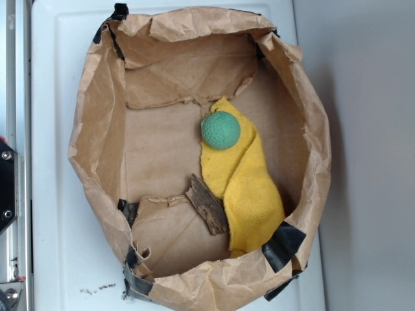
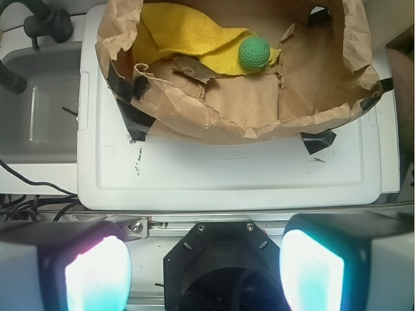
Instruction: Grab the yellow cloth.
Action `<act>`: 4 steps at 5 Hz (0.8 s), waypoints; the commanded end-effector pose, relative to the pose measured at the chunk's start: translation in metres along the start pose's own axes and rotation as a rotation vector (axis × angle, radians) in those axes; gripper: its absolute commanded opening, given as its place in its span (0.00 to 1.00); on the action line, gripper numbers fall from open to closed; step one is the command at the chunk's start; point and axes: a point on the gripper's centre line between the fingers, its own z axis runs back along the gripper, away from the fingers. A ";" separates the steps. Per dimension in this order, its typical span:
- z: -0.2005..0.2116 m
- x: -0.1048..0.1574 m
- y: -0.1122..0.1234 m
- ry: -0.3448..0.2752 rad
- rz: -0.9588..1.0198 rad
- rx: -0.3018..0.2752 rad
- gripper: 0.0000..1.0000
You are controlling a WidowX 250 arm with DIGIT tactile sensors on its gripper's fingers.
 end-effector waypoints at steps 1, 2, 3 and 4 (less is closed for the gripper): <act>0.000 0.000 0.000 0.000 0.000 0.000 1.00; -0.004 0.050 0.007 -0.074 -0.119 -0.002 1.00; 0.034 0.104 0.049 -0.058 0.026 -0.179 1.00; 0.034 0.104 0.049 -0.058 0.026 -0.179 1.00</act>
